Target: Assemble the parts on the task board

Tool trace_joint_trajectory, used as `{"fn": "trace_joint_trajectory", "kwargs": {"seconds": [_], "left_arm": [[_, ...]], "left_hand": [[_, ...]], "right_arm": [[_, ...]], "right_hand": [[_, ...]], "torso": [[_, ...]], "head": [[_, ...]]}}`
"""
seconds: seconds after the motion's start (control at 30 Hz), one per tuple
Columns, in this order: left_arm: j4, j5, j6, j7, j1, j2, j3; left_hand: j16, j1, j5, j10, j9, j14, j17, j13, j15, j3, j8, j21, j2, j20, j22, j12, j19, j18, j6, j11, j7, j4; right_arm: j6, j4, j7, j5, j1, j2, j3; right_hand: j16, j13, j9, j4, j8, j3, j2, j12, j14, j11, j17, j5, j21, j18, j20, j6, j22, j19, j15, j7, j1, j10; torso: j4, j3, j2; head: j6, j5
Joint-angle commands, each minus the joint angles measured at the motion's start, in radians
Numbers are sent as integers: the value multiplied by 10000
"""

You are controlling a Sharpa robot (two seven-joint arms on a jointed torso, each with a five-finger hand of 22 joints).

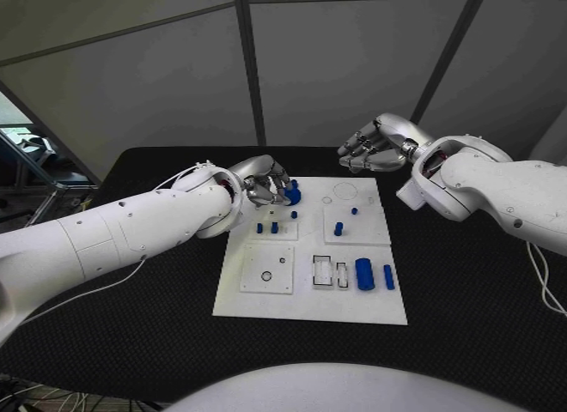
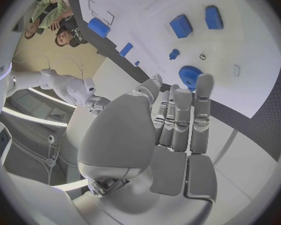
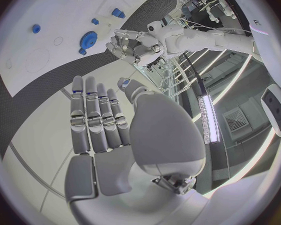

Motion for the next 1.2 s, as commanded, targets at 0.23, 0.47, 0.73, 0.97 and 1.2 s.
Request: {"fn": "trace_joint_trajectory", "kwargs": {"seconds": [0.23,0.47,0.73,0.97,1.2], "left_arm": [[-570,-2089,346,82,-26,542,-82],[-745,-2298,1003,-123,-55,822,-93],[-927,-2415,1259,-200,-63,1046,-95],[-1119,-2543,1472,-342,-64,1179,-96],[-1373,-2661,1599,-427,-65,1299,-97]], "left_hand": [[2709,-469,-13,476,-674,1857,2306,-856,-137,138,-355,4134,-328,-152,2474,-451,2287,-465,383,-65,-39,148],[3242,-616,-34,557,-888,2193,2822,-1192,-188,-7,-432,4613,-374,-202,2767,-725,2597,-550,594,-97,-94,155],[3321,-582,-22,597,-991,2236,2839,-1375,-183,-16,-480,4644,-321,-213,2788,-925,2658,-558,699,-81,-87,109],[3342,-518,-13,645,-1056,2240,2810,-1488,-172,33,-512,4646,-266,-210,2792,-1049,2686,-561,765,-65,-79,60],[3373,-280,12,855,-1180,2234,2749,-1692,-187,407,-570,4720,-92,-217,2849,-1247,2738,-581,912,-77,-99,-86]], "right_arm": [[-36,9,142,-18,19,48,4],[-35,-3,134,-18,19,59,4],[-31,-15,130,-75,19,86,3],[-30,-12,125,-114,19,90,3],[-24,-15,125,-122,19,107,3]], "right_hand": [[-45,-13,-2,2,50,83,39,40,61,0,-9,44,-52,107,13,-50,-14,54,31,-5,2,-59],[-45,-13,-2,2,50,83,39,40,61,0,-9,44,-52,107,13,-50,-14,54,31,-5,2,-59],[-51,-13,-1,-6,53,93,46,42,65,0,-13,46,-58,108,12,-50,-19,58,30,-4,13,-60],[-51,-13,-1,-6,53,93,46,42,65,0,-13,46,-58,108,12,-50,-19,58,30,-4,13,-60],[-51,-13,-1,-6,53,93,46,42,65,0,-13,46,-58,108,12,-50,-19,58,30,-4,13,-60]], "torso": [[-9,-4,16],[3,3,5],[0,3,0],[10,5,-1],[9,0,-5]], "head": [[13,-2],[5,-47],[1,-72],[-2,-90],[-11,-90]]}}
